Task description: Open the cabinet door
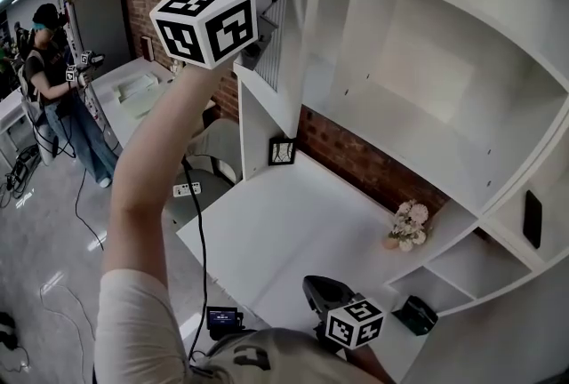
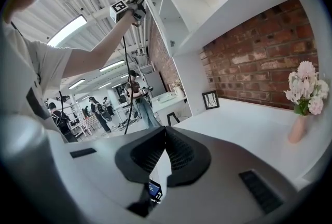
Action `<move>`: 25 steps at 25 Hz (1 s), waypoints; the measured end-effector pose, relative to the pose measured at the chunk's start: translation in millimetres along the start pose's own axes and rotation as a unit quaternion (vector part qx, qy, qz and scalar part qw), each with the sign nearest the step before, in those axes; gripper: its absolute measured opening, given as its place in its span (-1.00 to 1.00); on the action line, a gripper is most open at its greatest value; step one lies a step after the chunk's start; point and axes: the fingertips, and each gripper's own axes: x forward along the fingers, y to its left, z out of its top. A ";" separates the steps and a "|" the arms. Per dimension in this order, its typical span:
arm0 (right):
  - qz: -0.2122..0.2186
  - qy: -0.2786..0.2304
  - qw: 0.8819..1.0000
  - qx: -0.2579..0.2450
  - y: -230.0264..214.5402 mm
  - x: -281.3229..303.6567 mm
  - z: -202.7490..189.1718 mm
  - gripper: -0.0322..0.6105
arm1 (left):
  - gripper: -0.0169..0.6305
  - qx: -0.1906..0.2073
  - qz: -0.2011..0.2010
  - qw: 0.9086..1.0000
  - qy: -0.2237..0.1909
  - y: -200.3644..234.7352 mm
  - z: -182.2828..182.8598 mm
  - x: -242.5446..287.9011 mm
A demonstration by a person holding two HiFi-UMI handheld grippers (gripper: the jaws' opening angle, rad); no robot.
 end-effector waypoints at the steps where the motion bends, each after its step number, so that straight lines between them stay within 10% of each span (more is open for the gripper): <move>1: 0.000 0.000 1.000 -0.002 1.3 0.9 0.2 -0.83 | -0.67 0.001 -0.001 1.000 -0.001 1.2 2.0 -3.0; 25: -0.001 0.026 0.999 -0.023 27.8 34.4 -1.7 -0.83 | -0.65 -0.035 -0.021 0.998 -0.050 50.4 36.9 -84.3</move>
